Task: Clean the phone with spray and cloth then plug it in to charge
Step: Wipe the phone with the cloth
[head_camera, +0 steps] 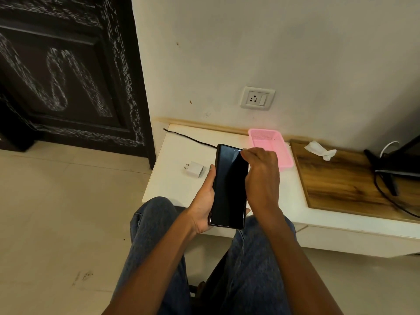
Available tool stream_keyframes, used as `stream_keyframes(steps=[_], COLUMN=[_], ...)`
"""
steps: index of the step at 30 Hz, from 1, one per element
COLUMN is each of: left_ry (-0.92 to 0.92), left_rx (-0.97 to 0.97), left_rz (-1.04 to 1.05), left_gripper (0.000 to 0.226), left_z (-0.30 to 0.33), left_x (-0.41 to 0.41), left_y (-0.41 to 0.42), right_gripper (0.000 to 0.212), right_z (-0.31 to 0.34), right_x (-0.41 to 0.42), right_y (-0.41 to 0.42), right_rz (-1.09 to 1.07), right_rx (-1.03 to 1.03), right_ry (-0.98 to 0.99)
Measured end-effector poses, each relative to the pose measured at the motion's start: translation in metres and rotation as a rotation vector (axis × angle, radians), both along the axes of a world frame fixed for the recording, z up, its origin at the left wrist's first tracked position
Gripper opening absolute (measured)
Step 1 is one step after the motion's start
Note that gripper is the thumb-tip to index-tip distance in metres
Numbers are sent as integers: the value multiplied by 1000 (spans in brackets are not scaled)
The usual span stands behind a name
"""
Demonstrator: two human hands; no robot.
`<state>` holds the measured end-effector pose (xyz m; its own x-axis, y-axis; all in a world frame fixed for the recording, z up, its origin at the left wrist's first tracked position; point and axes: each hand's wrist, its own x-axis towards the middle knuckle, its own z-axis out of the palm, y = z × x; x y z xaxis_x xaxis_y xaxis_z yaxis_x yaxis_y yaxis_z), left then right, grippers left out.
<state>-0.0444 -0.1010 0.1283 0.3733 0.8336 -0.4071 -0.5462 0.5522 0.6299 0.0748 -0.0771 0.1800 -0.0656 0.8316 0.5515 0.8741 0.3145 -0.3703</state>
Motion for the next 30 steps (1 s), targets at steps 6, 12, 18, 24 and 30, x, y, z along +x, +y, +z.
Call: stream_keyframes(steps=[6,12,18,24,30], left_ry=[9,59,31,49,14], left_rx=[4,10,-9,-21,-34], left_rz=[62,49,54,-4,29], left_gripper=[54,54,54,57,55], left_z=[-8,-7,-9,-9,-12], left_x=[-7,0,-5,3,3], left_y=[0,0,0,-7,-4], right_gripper=[48,37,42,39,41], right_z=[-15,-8,-14,-10,-13], right_x=[-8,-3,-11,1,-7], right_y=[-19,-4,-15,-8,-14], right_rz=[88,-77,33,-72,30], right_rx=[-42,-43,-56,-105,-74], right_ry=[-86,49,-64,-13,-99])
